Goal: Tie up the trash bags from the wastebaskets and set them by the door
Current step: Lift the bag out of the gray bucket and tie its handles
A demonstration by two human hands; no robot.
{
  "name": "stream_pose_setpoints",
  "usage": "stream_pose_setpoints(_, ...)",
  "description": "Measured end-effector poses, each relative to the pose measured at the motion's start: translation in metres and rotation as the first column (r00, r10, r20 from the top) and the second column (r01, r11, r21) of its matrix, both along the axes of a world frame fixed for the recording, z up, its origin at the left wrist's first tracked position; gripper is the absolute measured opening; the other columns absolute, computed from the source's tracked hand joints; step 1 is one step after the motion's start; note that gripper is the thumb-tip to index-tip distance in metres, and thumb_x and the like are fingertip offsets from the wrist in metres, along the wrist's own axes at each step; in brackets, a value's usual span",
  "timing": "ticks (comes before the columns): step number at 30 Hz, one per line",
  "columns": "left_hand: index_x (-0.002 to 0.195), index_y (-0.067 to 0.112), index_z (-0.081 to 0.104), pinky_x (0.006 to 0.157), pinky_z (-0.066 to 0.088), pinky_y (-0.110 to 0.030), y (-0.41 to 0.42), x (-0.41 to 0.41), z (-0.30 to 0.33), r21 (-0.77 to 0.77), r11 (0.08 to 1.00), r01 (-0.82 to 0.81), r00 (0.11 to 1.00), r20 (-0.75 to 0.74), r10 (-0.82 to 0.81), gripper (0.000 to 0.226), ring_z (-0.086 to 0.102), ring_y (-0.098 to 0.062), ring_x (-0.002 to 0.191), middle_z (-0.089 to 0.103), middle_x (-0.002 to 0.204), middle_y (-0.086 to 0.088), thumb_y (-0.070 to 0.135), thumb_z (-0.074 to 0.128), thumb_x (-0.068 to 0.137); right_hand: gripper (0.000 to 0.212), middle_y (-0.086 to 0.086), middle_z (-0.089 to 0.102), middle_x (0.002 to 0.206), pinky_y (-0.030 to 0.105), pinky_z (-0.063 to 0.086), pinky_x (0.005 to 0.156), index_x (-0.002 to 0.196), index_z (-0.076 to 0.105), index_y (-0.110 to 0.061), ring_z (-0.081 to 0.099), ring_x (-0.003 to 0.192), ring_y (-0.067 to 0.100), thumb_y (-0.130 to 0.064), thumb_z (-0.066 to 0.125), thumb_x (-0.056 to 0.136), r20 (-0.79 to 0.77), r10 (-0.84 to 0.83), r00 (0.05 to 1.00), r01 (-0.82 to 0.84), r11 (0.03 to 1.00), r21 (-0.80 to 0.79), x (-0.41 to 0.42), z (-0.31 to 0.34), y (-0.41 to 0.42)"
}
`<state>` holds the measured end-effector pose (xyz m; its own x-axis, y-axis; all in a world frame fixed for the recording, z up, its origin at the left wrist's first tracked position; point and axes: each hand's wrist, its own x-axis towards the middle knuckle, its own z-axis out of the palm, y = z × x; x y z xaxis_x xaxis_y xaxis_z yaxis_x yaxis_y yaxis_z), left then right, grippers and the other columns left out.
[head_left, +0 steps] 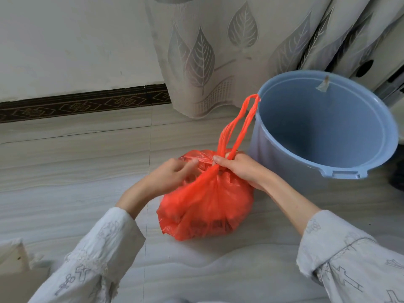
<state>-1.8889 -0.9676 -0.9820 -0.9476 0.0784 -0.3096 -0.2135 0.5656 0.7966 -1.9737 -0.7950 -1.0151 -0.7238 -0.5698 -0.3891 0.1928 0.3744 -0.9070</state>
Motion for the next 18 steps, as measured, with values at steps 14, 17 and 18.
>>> stream_pose_setpoints(14, 0.090, 0.019, 0.067, 0.088, 0.028, -0.023, 0.012, -0.008, -0.038, -0.141, 0.987, 0.079, 0.932, -0.341, -0.124, 0.019, 0.046, 0.005, 0.081, 0.061, 0.085, 0.014, 0.024, 0.070, 0.072, 0.004, -0.014, 0.063, 0.076, 0.023, 0.043, 0.082, 0.075, 0.067, -0.031, 0.057, 0.077, -0.001, -0.032, 0.063, 0.077, 0.017, 0.396, 0.918, -0.397, 0.917, 0.046, 0.002, 0.007, 0.014)
stream_pose_setpoints(17, 0.085, 0.022, 0.068, 0.083, 0.030, -0.016, 0.010, -0.007, -0.040, -0.175, 0.983, 0.054, 0.932, -0.346, -0.112, 0.010, 0.046, 0.000, 0.080, 0.063, 0.083, 0.005, 0.023, 0.071, 0.076, 0.006, -0.019, 0.063, 0.069, 0.019, 0.042, 0.076, 0.074, 0.066, -0.033, 0.057, 0.071, -0.005, -0.028, 0.065, 0.076, -0.009, 0.404, 0.915, -0.403, 0.913, 0.068, 0.003, 0.008, 0.011)
stream_pose_setpoints(18, 0.083, 0.022, 0.069, 0.081, 0.031, -0.014, 0.010, -0.006, -0.041, -0.190, 0.981, 0.038, 0.930, -0.352, -0.104, 0.007, 0.046, -0.004, 0.081, 0.065, 0.083, 0.002, 0.022, 0.070, 0.076, 0.011, -0.019, 0.063, 0.068, 0.018, 0.042, 0.073, 0.073, 0.066, -0.033, 0.056, 0.069, -0.005, -0.023, 0.066, 0.077, -0.016, 0.406, 0.914, -0.404, 0.912, 0.071, 0.003, 0.010, 0.010)
